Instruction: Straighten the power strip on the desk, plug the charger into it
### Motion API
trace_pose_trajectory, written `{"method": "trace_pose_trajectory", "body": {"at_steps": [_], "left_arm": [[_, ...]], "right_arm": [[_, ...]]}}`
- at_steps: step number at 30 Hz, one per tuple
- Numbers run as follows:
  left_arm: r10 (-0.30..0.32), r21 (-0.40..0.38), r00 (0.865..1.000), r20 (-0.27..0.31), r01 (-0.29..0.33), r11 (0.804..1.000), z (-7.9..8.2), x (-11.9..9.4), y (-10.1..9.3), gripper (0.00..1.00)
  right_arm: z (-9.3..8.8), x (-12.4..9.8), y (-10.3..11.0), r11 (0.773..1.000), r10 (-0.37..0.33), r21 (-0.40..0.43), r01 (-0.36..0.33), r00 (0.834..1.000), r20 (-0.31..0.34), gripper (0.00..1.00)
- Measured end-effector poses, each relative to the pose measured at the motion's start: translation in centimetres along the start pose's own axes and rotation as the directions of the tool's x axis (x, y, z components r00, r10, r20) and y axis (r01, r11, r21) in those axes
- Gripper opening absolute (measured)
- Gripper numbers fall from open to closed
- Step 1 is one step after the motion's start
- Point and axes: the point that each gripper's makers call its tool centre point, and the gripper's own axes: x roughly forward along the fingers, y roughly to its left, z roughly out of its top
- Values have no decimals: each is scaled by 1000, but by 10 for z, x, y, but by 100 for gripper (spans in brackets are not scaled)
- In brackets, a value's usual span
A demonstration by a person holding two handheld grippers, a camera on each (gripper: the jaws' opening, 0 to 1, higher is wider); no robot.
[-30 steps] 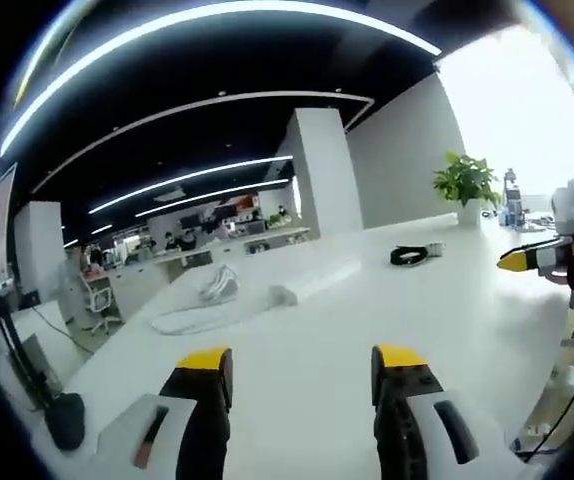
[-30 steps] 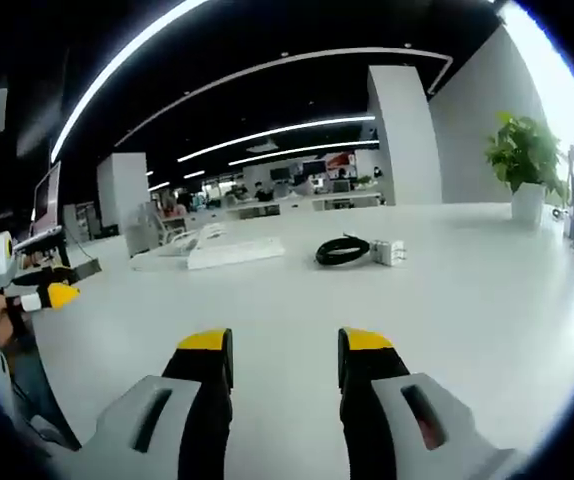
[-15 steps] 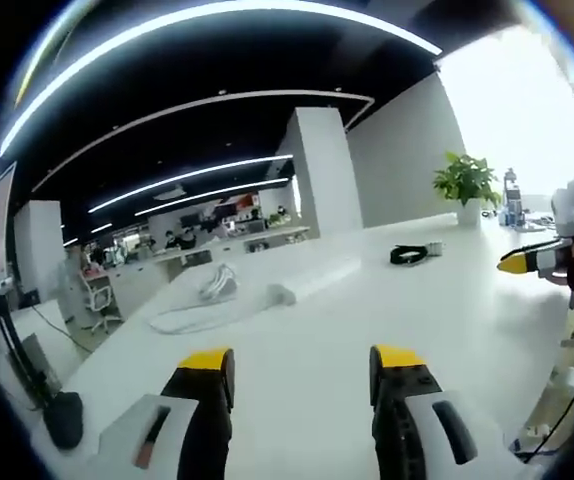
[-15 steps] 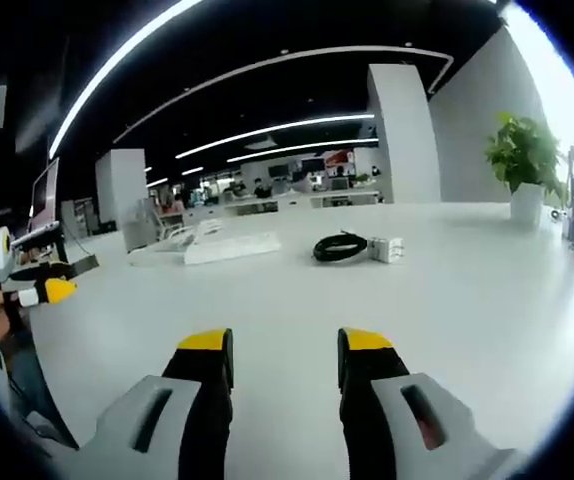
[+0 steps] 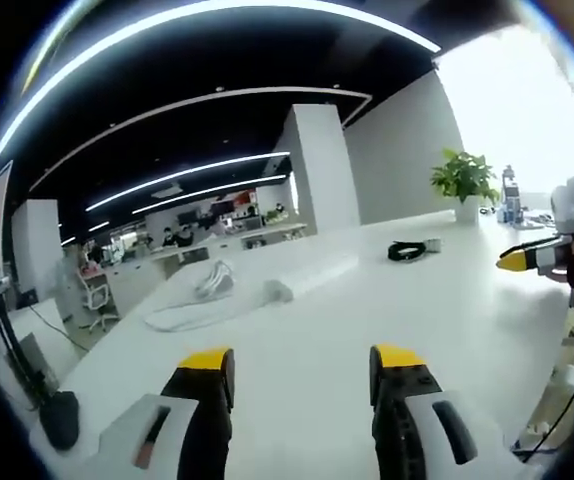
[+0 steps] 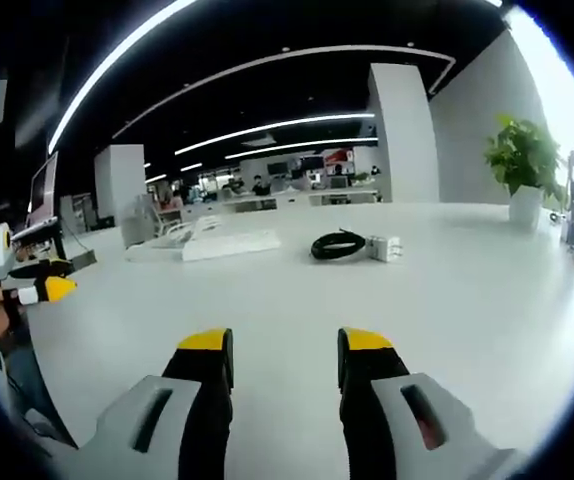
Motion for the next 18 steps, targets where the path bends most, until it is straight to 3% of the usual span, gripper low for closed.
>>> {"method": "trace_pose_trajectory", "body": {"at_steps": [18], "left_arm": [[6, -6, 1000, 1, -6, 1000, 0, 3, 4, 55]], "right_arm": [[7, 6, -1, 999, 7, -38, -8, 1000, -15, 42]]}}
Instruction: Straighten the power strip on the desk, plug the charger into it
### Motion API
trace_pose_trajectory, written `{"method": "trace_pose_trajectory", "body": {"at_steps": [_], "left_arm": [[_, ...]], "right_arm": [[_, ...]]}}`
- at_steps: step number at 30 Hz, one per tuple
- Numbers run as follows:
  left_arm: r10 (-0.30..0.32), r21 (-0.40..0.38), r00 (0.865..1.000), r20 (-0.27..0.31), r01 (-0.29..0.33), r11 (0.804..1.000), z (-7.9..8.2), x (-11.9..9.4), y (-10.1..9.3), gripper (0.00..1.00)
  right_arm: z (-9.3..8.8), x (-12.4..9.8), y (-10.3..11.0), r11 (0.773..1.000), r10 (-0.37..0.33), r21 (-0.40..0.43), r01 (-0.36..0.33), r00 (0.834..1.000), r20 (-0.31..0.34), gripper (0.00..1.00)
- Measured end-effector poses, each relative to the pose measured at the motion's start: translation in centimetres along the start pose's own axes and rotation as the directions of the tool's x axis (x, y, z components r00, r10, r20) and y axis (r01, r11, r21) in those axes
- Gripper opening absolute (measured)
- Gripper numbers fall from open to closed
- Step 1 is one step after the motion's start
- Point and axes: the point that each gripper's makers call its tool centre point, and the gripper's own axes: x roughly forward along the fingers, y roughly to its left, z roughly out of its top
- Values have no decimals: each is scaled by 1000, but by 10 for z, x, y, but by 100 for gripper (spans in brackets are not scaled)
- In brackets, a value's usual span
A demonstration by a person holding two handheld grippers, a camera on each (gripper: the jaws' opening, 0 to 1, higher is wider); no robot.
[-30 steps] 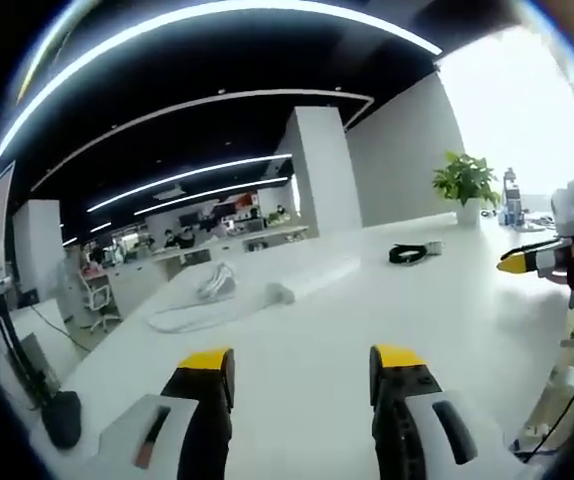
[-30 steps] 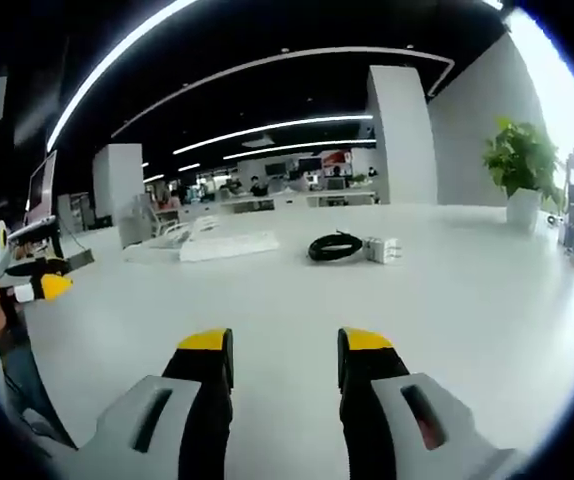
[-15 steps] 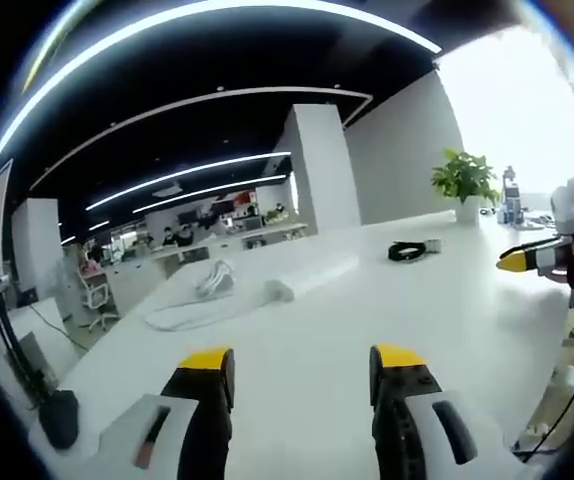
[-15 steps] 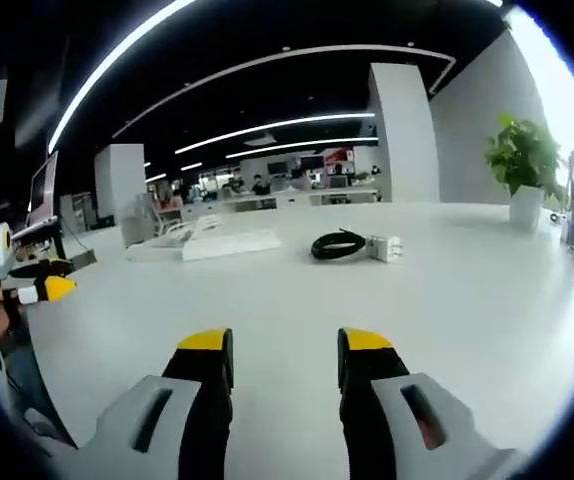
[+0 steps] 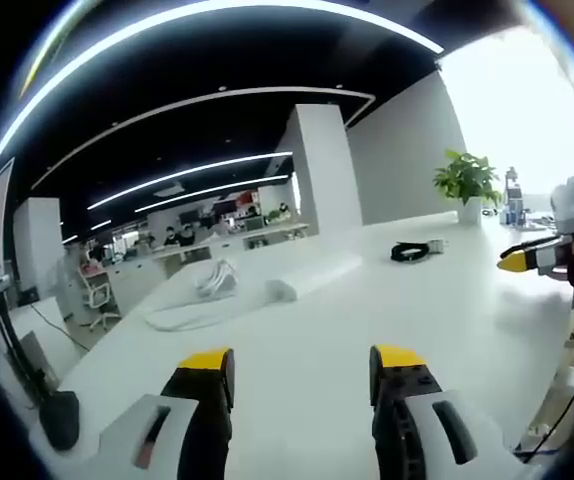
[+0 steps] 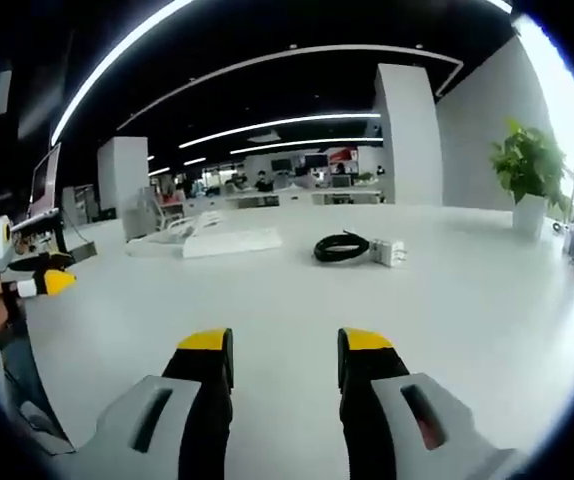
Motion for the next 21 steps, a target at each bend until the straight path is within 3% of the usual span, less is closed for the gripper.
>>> {"method": "trace_pose_trajectory", "body": {"at_steps": [21], "left_arm": [[-1, -30, 1000, 10, 2, 1000, 0, 15, 4, 53]], "right_arm": [[6, 20, 0, 999, 46, 0, -46, 999, -8, 41]]}}
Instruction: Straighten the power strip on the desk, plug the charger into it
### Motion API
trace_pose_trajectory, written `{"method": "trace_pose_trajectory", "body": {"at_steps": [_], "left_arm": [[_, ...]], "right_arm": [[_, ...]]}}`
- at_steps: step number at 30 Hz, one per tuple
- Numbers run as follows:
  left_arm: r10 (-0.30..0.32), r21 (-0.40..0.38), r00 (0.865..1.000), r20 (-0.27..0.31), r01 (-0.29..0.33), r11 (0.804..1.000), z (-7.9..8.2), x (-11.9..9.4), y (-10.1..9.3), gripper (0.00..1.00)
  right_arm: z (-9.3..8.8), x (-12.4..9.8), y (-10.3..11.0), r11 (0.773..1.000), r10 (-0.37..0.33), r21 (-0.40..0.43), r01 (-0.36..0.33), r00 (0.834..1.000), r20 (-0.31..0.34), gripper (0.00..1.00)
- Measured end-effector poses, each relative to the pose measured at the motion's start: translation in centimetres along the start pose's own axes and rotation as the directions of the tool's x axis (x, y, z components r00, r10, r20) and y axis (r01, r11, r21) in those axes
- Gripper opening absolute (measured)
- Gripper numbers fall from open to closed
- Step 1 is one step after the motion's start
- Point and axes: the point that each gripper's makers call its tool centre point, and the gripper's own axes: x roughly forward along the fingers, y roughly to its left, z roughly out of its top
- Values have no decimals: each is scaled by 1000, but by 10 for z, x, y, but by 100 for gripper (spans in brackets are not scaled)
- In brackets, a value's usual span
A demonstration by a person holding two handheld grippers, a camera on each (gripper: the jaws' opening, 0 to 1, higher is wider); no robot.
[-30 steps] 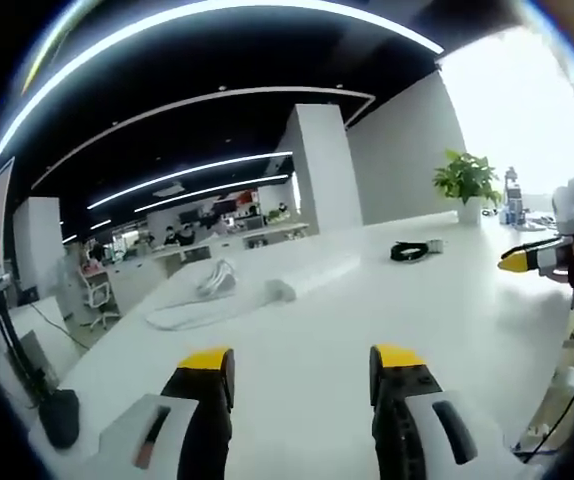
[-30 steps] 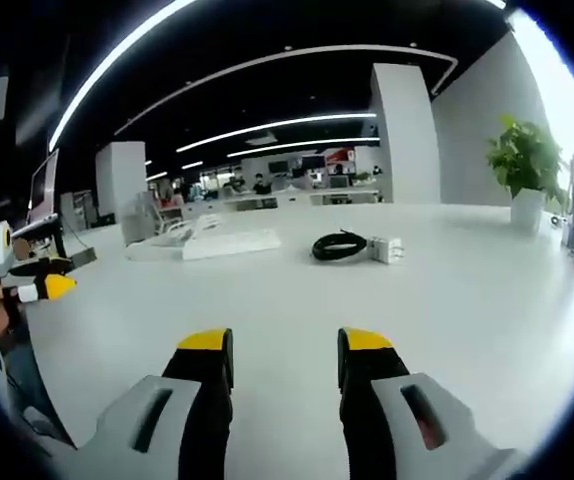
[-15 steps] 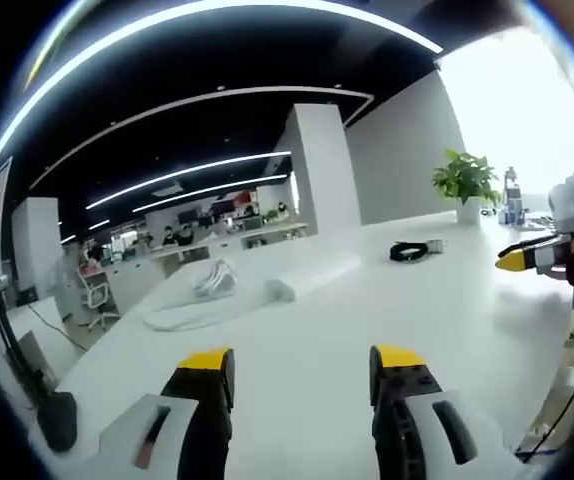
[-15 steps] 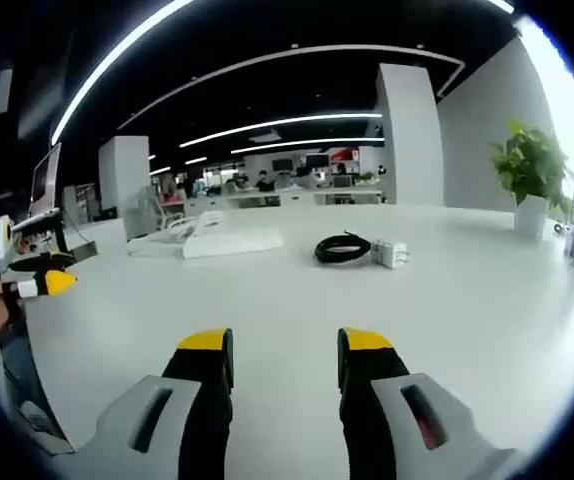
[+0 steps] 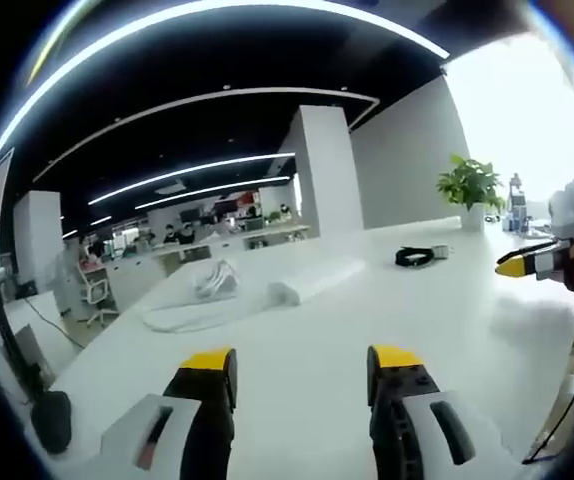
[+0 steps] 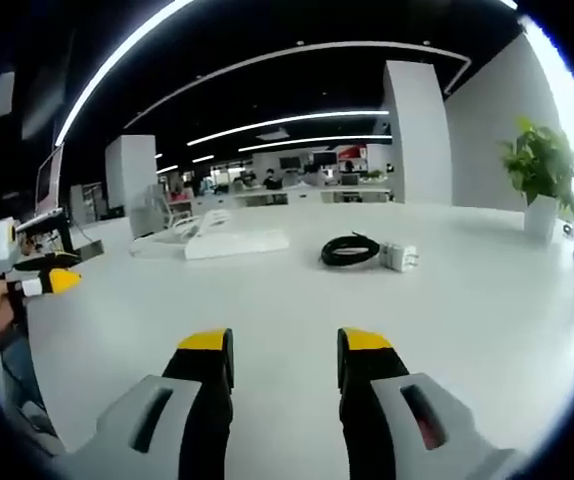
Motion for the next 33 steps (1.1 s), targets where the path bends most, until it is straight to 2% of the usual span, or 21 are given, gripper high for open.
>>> {"method": "trace_pose_trajectory", "body": {"at_steps": [5, 14, 22, 33], "left_arm": [[-3, 14, 1000, 20, 3, 1000, 6, 3, 2, 49], [-16, -3, 999, 52, 16, 1000, 15, 12, 3, 49], [-33, -1, 998, 57, 33, 999, 18, 20, 4, 49], [-56, 2, 995, 83, 56, 998, 29, 29, 2, 49]], "right_arm": [[4, 5, 3, 1000, 22, -11, -22, 1000, 9, 39], [11, 14, 4, 998, 58, -26, -57, 998, 24, 39], [19, 21, 5, 995, 85, -48, -83, 996, 39, 39], [28, 30, -6, 995, 99, -35, -97, 993, 59, 36]]}}
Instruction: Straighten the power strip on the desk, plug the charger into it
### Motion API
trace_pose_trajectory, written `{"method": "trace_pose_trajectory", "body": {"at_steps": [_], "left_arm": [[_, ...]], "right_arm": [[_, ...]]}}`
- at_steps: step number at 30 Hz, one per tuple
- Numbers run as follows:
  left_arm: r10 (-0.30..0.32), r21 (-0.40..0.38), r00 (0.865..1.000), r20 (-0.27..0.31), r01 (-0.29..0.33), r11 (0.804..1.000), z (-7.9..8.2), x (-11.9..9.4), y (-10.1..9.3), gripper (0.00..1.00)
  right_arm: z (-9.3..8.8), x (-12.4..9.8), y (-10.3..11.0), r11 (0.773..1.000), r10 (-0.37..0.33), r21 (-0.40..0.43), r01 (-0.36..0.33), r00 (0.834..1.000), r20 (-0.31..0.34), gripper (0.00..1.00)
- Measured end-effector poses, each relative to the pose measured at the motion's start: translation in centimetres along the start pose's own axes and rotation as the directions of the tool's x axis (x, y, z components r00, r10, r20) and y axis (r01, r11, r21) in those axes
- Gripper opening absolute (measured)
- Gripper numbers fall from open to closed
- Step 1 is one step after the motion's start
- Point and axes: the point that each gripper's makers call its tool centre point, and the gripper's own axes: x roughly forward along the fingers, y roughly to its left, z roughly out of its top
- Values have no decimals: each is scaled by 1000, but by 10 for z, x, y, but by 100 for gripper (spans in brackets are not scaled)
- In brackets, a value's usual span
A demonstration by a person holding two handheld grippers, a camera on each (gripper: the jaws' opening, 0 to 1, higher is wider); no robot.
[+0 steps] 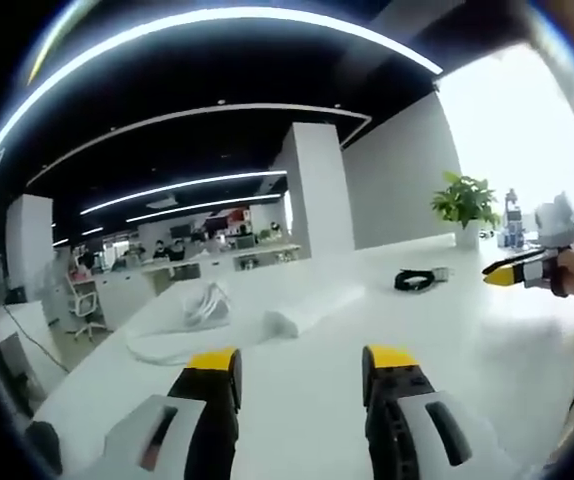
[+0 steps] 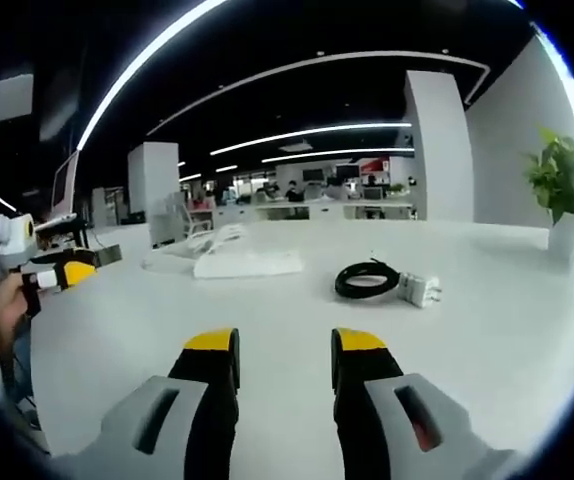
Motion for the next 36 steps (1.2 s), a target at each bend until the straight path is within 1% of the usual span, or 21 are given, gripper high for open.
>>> {"method": "trace_pose_trajectory", "body": {"at_steps": [5, 11, 17, 23, 28, 30, 31, 33, 36], "left_arm": [[-16, 1, 1000, 24, 16, 1000, 8, 4, -2, 47], [-33, 7, 999, 40, 32, 999, 21, 12, 0, 47], [-56, 13, 997, 48, 56, 998, 29, 19, -1, 47], [-80, 23, 996, 35, 79, 997, 30, 29, -2, 47], [-96, 34, 995, 20, 96, 995, 28, 37, -2, 46], [-107, 33, 994, 19, 106, 994, 28, 39, -3, 46], [-116, 29, 993, 23, 115, 993, 28, 41, -4, 46], [-131, 16, 991, 24, 131, 991, 28, 44, -5, 46], [-136, 18, 991, 15, 136, 991, 26, 49, -4, 46]], "right_arm": [[3, 5, -2, 1000, 14, 8, -14, 1000, 4, 36], [8, 11, -4, 1000, 28, -1, -28, 1000, 12, 36], [11, 14, -2, 998, 59, -3, -59, 998, 8, 36], [18, 18, -3, 997, 75, -17, -75, 997, 17, 34], [23, 25, 0, 994, 104, -25, -103, 994, 18, 34], [23, 28, 1, 993, 118, -30, -117, 993, 11, 34], [21, 30, 2, 991, 133, -28, -133, 991, -3, 34], [20, 35, 1, 990, 140, -14, -140, 990, -4, 34], [19, 40, 0, 988, 156, -3, -156, 988, -13, 34]]}}
